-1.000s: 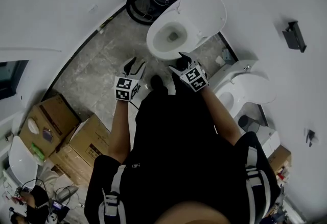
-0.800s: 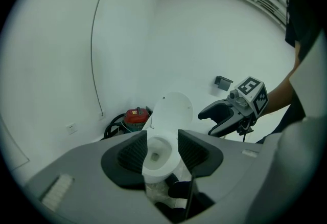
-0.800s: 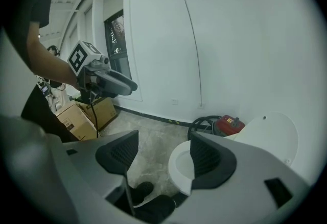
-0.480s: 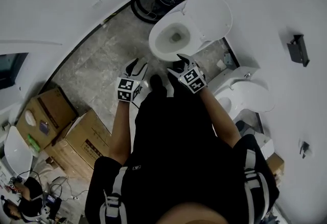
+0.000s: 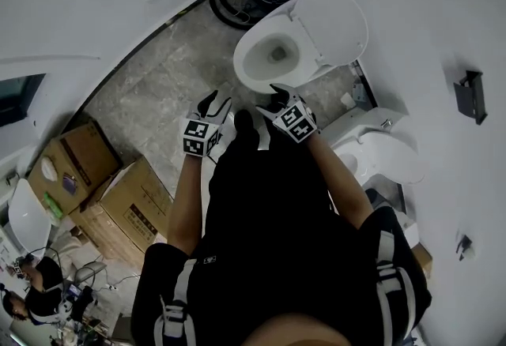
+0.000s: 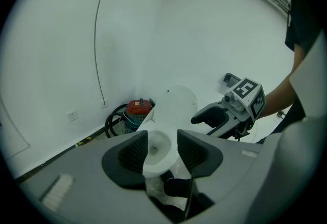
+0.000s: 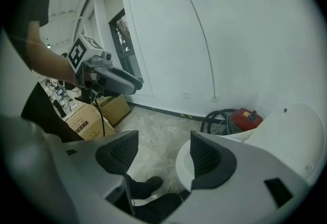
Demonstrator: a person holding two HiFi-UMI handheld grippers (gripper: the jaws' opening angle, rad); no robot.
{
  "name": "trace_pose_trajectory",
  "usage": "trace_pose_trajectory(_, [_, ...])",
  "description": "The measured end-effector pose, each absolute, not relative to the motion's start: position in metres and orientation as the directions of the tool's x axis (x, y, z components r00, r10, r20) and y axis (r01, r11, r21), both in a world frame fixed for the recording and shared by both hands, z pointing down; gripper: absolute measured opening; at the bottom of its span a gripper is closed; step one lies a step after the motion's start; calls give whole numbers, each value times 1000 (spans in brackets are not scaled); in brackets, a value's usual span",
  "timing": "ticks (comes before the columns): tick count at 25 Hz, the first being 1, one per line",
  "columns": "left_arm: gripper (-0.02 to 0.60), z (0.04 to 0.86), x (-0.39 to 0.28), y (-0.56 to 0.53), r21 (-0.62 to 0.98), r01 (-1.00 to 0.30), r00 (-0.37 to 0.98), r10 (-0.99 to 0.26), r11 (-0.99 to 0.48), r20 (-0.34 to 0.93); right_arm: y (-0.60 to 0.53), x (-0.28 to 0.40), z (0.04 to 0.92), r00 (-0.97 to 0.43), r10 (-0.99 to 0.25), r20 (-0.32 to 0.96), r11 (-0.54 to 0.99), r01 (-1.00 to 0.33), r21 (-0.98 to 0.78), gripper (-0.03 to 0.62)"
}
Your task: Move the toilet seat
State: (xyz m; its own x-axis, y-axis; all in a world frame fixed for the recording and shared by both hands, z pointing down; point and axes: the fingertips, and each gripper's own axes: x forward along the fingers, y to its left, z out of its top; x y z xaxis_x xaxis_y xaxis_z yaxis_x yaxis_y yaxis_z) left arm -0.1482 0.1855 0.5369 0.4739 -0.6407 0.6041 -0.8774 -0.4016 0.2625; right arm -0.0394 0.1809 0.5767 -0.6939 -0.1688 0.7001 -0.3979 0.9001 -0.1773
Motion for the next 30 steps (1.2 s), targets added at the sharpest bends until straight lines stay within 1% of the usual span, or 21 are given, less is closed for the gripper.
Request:
trace_pose_trajectory(5, [181,538,-141,169,272,-889,455,-650,-368,609,179,-44,585,-704,-62,708,939,-282,-198,304])
trace_pose_trajectory(9, [181,539,-135,154,274,-899,436,-656,-340,616,172,-42,590,-700,3,714,942,-238,-238,304])
trace_pose_trajectory(17, [181,546,-126,131,279,-925,380,-680,-260,627,148,-35,598,-687,109,718,960,-115,-256,302])
trace_pose_trajectory(24, [181,555,-121,117,282,-948,297,-714,-144,634,139,-26,615,-655,218,724,949,-29,-313,301])
trace_pose_trajectory(30, [181,556,-107,106,266,-960,248,-719,-92,649,128,-10,616,-657,271,703,936,8,-353,293])
